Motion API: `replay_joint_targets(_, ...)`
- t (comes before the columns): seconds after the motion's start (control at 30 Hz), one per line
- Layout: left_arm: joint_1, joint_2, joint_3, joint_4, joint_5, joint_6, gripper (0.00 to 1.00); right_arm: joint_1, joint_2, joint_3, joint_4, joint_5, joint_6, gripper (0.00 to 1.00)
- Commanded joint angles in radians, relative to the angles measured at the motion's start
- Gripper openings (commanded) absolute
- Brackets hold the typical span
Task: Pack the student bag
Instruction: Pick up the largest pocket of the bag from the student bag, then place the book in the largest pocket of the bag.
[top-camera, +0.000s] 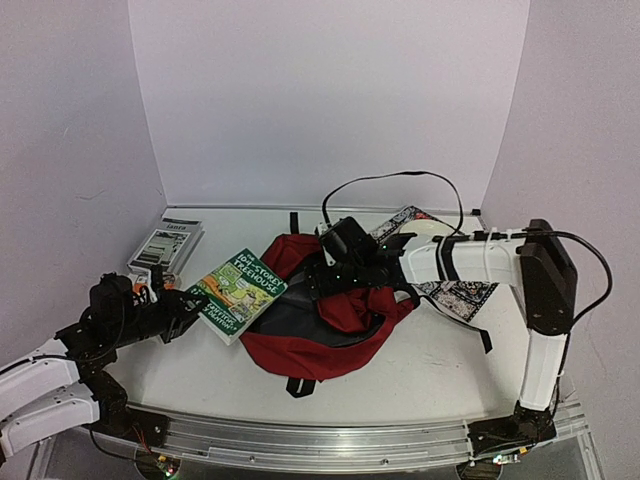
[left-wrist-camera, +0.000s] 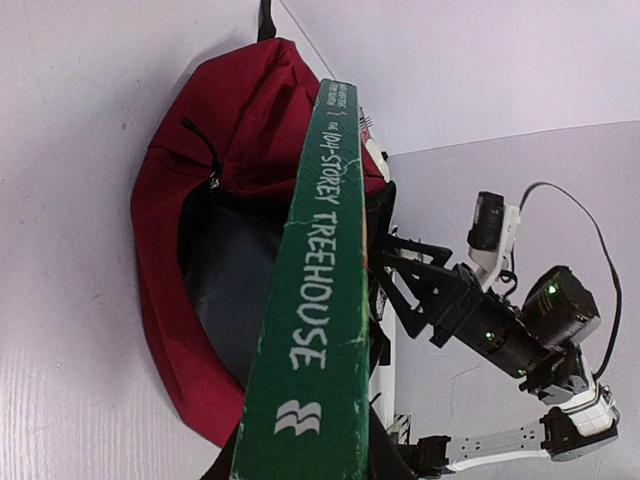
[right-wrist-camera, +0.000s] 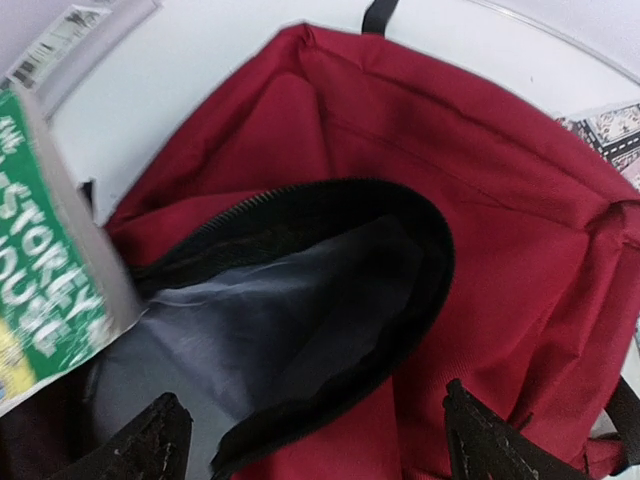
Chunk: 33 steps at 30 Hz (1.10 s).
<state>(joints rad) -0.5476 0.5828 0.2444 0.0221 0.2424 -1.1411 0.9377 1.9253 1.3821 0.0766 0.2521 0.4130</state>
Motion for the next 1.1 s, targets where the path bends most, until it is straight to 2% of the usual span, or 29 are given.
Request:
replay_joint_targets(0.0, 0.006, -0.028, 0.093, -0.052, 0.093, 0.034, 0.00, -0.012, 0.059, 0.078, -0.060, 0.040, -0.025, 0.80)
replay_joint_targets(0.07, 0.006, -0.015, 0.093, -0.051, 0.135, 0.031, 0.00, -0.013, 0.067, 0.097, -0.064, 0.035, -0.039, 0.67)
replay_joint_targets(0.13, 0.006, -0.009, 0.094, -0.044, 0.169, 0.031, 0.00, -0.013, 0.062, 0.110, -0.067, 0.034, -0.050, 0.49)
replay_joint_targets(0.27, 0.006, 0.024, 0.113, -0.027, 0.243, 0.045, 0.00, -0.014, 0.031, 0.127, -0.073, 0.052, -0.073, 0.05)
replay_joint_targets(0.3, 0.006, 0.043, 0.119, -0.026, 0.271, 0.048, 0.00, -0.014, 0.020, 0.131, -0.074, 0.058, -0.079, 0.01)
replay_joint_targets(0.43, 0.004, 0.122, 0.134, 0.031, 0.380, 0.048, 0.00, -0.014, -0.040, 0.134, -0.069, 0.055, -0.100, 0.00)
replay_joint_targets(0.63, 0.000, 0.194, 0.154, 0.087, 0.432, 0.029, 0.00, -0.014, -0.154, 0.067, 0.044, -0.053, -0.109, 0.00)
replay_joint_targets(0.83, -0.023, 0.271, 0.169, 0.105, 0.428, 0.023, 0.00, -0.010, -0.255, 0.014, 0.169, -0.173, -0.105, 0.00)
replay_joint_targets(1.07, -0.037, 0.292, 0.183, 0.139, 0.325, -0.039, 0.00, 0.004, -0.332, -0.024, 0.251, -0.244, -0.098, 0.00)
